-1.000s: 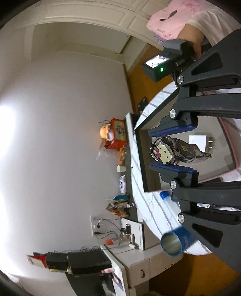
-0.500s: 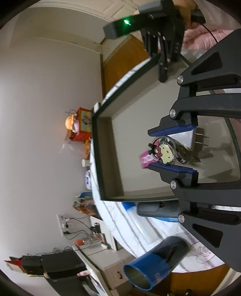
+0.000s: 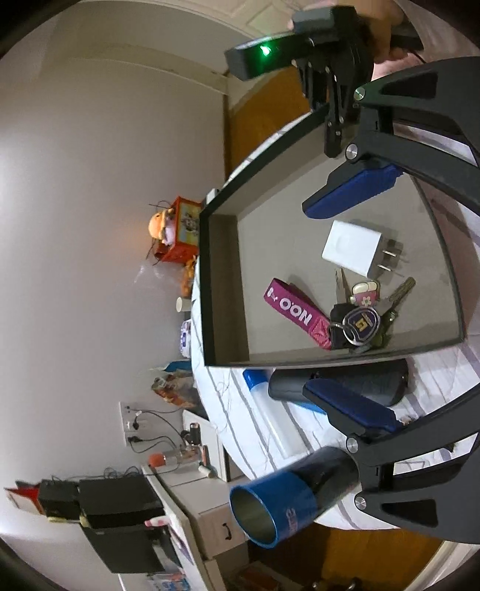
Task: Organize rigid objects
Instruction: 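Carry the keys into the box and open the left tool, then grasp the black beaded bracelet on the bed with the left tool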
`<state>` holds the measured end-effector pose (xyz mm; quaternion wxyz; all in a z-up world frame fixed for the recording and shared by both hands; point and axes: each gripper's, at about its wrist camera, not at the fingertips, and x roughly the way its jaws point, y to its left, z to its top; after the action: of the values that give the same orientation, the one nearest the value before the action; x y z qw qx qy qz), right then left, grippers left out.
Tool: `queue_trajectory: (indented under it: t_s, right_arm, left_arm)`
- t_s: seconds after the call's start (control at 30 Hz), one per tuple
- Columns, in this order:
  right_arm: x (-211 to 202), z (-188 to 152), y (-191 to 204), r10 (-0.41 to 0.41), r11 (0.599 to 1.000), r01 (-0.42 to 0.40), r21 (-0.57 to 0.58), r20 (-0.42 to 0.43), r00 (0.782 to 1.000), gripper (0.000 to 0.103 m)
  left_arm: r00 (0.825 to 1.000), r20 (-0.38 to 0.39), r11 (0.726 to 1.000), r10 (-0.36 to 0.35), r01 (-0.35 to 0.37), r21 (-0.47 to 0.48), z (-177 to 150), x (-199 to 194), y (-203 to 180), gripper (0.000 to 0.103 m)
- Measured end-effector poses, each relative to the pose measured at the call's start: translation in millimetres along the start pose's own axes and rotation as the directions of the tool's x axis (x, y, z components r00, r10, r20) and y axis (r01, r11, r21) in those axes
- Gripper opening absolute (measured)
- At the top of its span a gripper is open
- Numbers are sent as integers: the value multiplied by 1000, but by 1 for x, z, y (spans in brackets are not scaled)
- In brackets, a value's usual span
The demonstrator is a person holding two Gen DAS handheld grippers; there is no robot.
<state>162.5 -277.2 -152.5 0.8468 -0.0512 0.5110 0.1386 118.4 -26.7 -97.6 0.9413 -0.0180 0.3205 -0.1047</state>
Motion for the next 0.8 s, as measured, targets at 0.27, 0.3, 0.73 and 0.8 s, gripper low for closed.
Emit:
queue_trajectory:
  t_s: [0.27, 0.3, 0.73, 0.8]
  right_arm:
    - [0, 0, 0, -10, 1000, 10, 9, 1, 1000, 20]
    - [0, 0, 0, -11, 1000, 11, 12, 1, 1000, 20]
    - [0, -2, 3, -36, 999, 36, 31, 5, 999, 20]
    - [-1, -3, 3, -38, 999, 37, 33, 6, 999, 20]
  left_arm:
    - [993, 89, 992, -73, 82, -101, -5, -55, 37, 98]
    - [993, 99, 990, -71, 82, -111, -6, -60, 42, 99]
    - [984, 3, 967, 180, -177, -183, -59, -74, 125, 102]
    - [983, -41, 968, 181, -186, -168, -68, -61, 126, 102]
